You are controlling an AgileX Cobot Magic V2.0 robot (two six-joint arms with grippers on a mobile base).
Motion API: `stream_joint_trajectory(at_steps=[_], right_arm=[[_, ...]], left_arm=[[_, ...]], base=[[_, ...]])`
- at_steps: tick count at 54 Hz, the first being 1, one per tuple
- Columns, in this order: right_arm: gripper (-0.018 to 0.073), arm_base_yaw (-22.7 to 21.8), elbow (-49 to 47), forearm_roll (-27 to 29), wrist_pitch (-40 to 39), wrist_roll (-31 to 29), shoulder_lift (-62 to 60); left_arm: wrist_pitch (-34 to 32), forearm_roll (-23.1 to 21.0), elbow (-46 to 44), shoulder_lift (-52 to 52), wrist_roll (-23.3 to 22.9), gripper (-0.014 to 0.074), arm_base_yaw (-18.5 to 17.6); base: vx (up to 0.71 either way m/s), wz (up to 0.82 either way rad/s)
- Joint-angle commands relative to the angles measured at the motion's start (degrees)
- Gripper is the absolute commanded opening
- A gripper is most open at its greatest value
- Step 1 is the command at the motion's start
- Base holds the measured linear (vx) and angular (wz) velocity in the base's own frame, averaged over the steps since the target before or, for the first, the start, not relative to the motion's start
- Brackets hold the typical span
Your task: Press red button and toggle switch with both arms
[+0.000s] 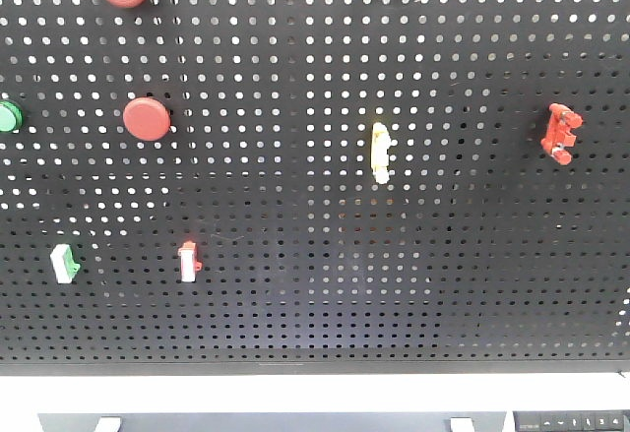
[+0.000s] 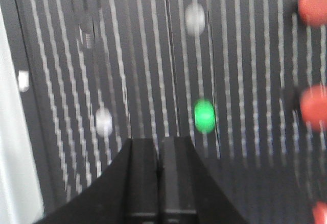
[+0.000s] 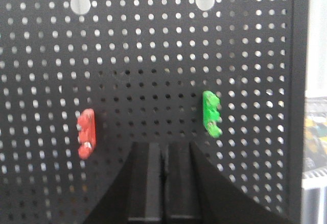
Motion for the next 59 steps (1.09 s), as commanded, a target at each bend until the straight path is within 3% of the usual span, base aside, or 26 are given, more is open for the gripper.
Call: stream_joint_trajectory(at_steps=[1,16,24,59], right_arm=[[0.0002,0.0,-2.0,-0.1,-7.9,0.3,0.8],[0.0002,0.0,-2.0,-0.1,-8.6,0.3,1.2],[0.0002,0.0,-2.0,-0.2,-8.6,0.3,1.2],[0.0002,0.0,-2.0,-0.2,-8.6,0.3,1.2]], left_arm=[[-6.0,-0.6,-6.7,4.2,-0.1,0.0002,-3.0],[-4.5,-0.4,-26.1,20.8,0.2,0.0002,-17.7],[-3.8,0.5,-32.7,28.2,1.1,0.0002,-22.7],[-3.5,0.5,-43.2,43.1,5.1,0.0002,-23.6]], base=[[0.00,0.00],[0.00,0.00],[0.00,0.00],[0.00,0.00]])
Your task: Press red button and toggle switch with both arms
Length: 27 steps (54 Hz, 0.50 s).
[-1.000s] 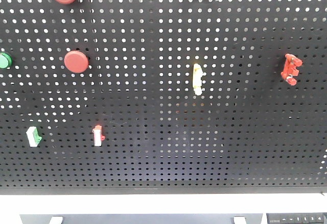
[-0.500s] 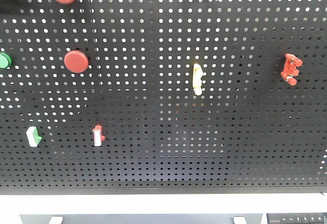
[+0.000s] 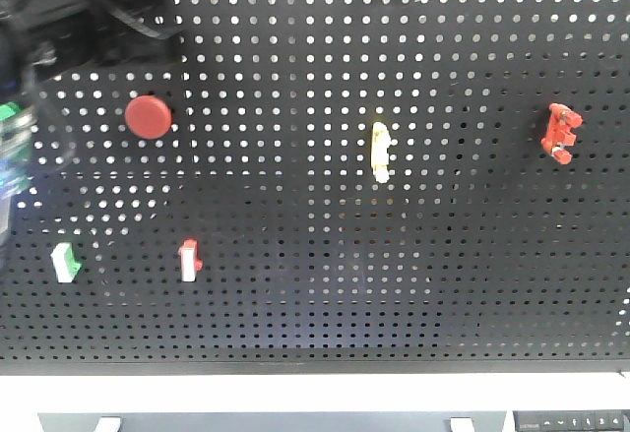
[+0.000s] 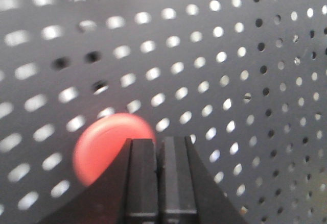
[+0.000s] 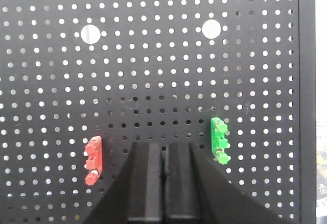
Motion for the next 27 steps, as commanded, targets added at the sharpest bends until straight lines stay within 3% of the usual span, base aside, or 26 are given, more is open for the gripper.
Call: stream_joint_trajectory(at_steps=[1,9,20,27], right_arm=[[0.0002,0.0,-2.0,-0.2,-4.9,0.1,0.3],[0.0002,0.0,-2.0,-0.2,-6.5,0.1,0.3],[0.0002,0.0,-2.0,-0.5,-10.0,1.1,0.3],[0.0002,0.2,-2.0,-5.4,-9.9,1.2,0.4]], left_arm=[[-4.8,0.0,-3.6,0.6,0.2,0.0002,0.1],[-3.3,-0.1,-3.6,-0.4,0.0,0.0002,-0.4],[6.2,-0.1,-2.9,-7.2,0.1,0.0002,-3.8],[5.4,0.0,3.1,-13.8,0.0,0.0001,-3.9]], base=[[0.00,0.00],[0.00,0.00],[0.00,0.00],[0.00,0.00]])
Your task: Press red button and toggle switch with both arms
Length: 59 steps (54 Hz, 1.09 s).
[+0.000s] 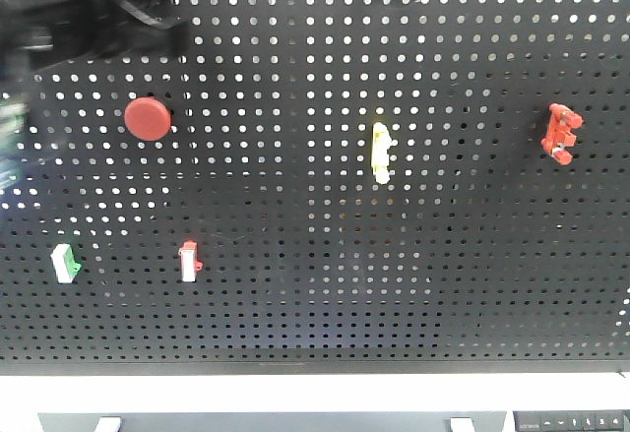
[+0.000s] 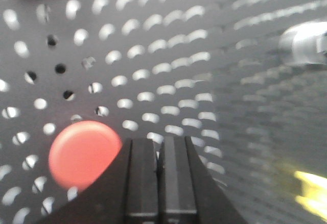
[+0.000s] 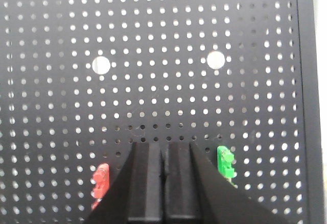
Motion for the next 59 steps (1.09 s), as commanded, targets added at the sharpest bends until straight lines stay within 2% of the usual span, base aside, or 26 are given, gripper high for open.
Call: stream_joint_trajectory(at_steps=[1,10,16,20,26,34,42,59], right_arm=[[0.0002,0.4,-2.0,-4.8,-5.3,0.5,0.4],[0.0002,6.2,-5.8,-13.9,-5.5,7.0,4.0],[0.0002,13.1,-12.4,-20.8,-5.4,8.8,10.1],[0.0002,17.7,-17.7,-23.3,-4.6,8.9,14.9],[0.0002,24.6,-26.4,-24.1,-2.1,8.9,22.7],[0.0002,31.4,-37.4,-24.0,2.1,9.0,32.0],[0.0002,34.9,-46.0,-23.8,6.3,9.1,38.8],[0.0002,34.8,-54.7,-22.9,11.6,9.3,46.0]], left_arm=[[-4.7,0.0,3.0,-6.7,-0.2,0.0001,-0.4],[-8.4,0.0,14.3,-14.4,-0.2,0.0001,-0.4],[-10.6,0.0,20.4,-17.9,-0.2,0.0001,-0.4],[-11.8,-0.1,23.0,-19.5,-0.2,0.0001,-0.4],[-12.1,-0.1,24.7,-21.1,-0.2,0.0001,-0.4],[-13.4,-0.1,24.7,-21.2,-0.2,0.0001,-0.4],[-15.2,-0.1,24.7,-21.2,-0.2,0.0001,-0.4],[-15.5,-0.1,24.7,-21.2,-0.2,0.0002,-0.4]], base=[[0.00,0.00],[0.00,0.00],[0.00,0.00],[0.00,0.00],[0.00,0.00],[0.00,0.00],[0.00,0.00],[0.00,0.00]])
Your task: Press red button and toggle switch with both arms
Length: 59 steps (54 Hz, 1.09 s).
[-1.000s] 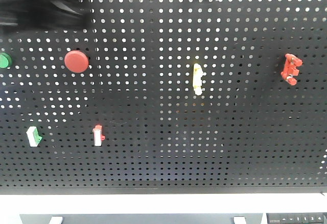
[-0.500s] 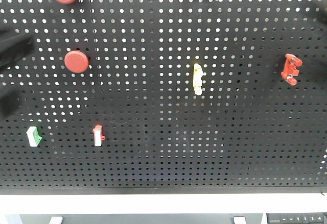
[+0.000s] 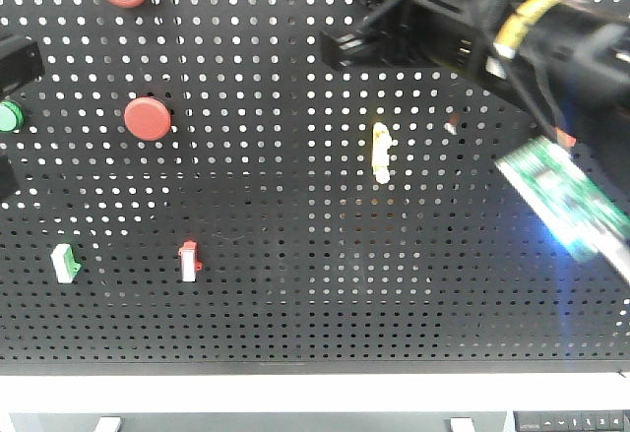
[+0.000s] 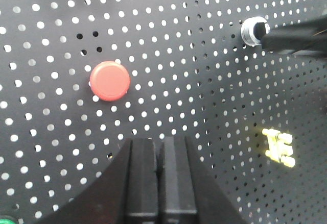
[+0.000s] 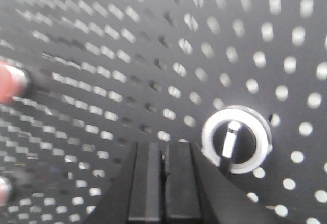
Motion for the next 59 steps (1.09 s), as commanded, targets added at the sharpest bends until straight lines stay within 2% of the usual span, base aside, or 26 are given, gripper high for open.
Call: stream_joint_trajectory(at_steps=[1,11,29,40,44,51,59], right_arm=[[0.0002,-0.2,-3.5,0.0,-2.4,0.2,-0.7],[0.0002,-0.5,-4.9,0.2,-0.2,0.2,1.2],[0.0002,-5.6,-4.9,0.4,0.8,0.2,-1.4],[0.0002,-6.4,-4.9,0.5,1.4,0.2,-2.5],[0.0002,-6.2,-4.4,1.3,2.7,0.3,-3.6],[0.0002,-2.0,0.1,0.0,4.3,-0.2,-9.2],[0.0002,0.4,8.8,-1.3,1.3,-0.1,-16.8]], left_arm=[[-5.1,-0.1,-1.6,-0.8,-0.2,0.0002,-0.3],[-5.6,-0.1,-1.6,-0.8,-0.2,0.0002,-0.3],[-5.7,-0.1,-1.6,-0.8,-0.2,0.0002,-0.3],[-5.6,0.0,-1.6,-0.7,-0.2,0.0002,-0.3],[-5.5,0.0,-1.6,-0.7,-0.2,0.0002,-0.3],[-5.5,0.0,-1.6,-0.7,-0.1,0.0002,-0.3],[-5.9,0.0,-1.6,-0.8,-0.1,0.0002,-0.3]], base=[[0.00,0.00],[0.00,0.00],[0.00,0.00],[0.00,0.00],[0.00,0.00],[0.00,0.00],[0.00,0.00]])
